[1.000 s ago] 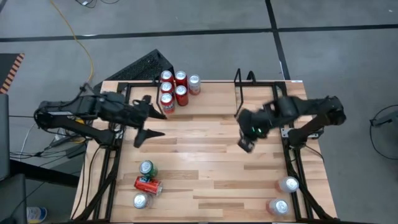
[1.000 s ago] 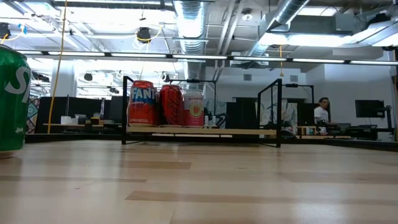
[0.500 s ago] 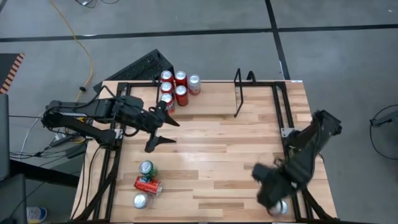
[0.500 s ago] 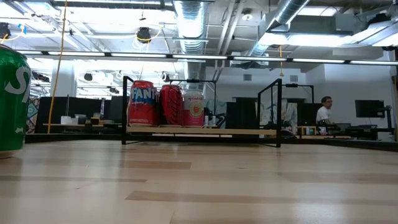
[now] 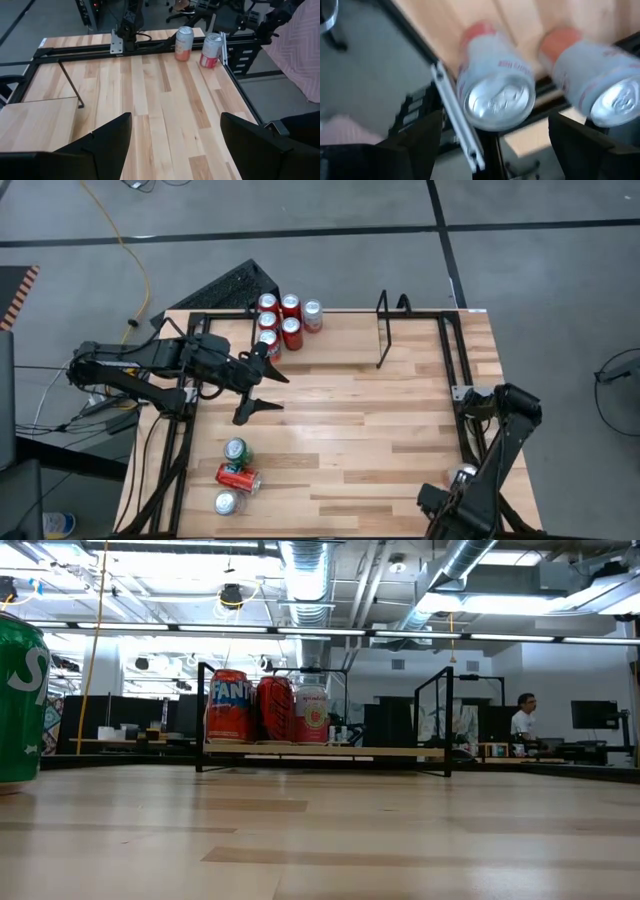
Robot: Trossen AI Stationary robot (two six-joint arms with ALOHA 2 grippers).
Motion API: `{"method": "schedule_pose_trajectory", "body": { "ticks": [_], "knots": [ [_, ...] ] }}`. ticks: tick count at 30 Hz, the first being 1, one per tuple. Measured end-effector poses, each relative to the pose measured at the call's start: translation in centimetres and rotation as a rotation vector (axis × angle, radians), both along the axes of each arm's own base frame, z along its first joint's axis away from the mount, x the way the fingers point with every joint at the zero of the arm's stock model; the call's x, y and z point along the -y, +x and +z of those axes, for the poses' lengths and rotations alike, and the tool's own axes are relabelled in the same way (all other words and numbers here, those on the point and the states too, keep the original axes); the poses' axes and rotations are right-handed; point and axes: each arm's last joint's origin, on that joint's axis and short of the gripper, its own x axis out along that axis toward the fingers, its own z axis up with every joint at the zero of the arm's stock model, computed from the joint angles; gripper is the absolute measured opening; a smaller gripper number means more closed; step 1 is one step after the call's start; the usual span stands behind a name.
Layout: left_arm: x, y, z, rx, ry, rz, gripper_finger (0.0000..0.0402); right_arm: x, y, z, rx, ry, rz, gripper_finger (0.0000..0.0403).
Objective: Place canned beverage on shelf
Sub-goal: Put the pink white soda can on the shelf and align with the other pink white soda can
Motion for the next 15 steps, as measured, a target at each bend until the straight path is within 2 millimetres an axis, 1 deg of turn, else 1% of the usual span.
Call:
{"method": "schedule_pose_trajectory", "body": {
  "ticks": [3, 5, 7, 10, 15],
  "knots": [
    [0.0, 0.0, 0.0, 0.0, 0.0, 0.0, 0.029, -0.1, -1.0, 0.3, 0.037, -0.074, -0.036, 0.0336],
    [0.0, 0.0, 0.0, 0.0, 0.0, 0.001, 0.029, 0.0, -2.1, 0.9, 0.04, -0.101, -0.066, 0.0334],
    [0.0, 0.0, 0.0, 0.0, 0.001, 0.001, 0.029, 0.0, -3.1, 1.6, 0.074, -0.103, -0.098, 0.0334],
    [0.0, 0.0, 0.0, 0.0, 0.003, 0.001, 0.029, -0.4, -3.9, 2.3, 0.175, -0.086, -0.148, 0.0334],
    [0.0, 0.0, 0.0, 0.002, 0.015, -0.003, 0.029, -1.1, -4.9, 2.2, 0.274, -0.101, -0.183, 0.0334]
  ]
}}
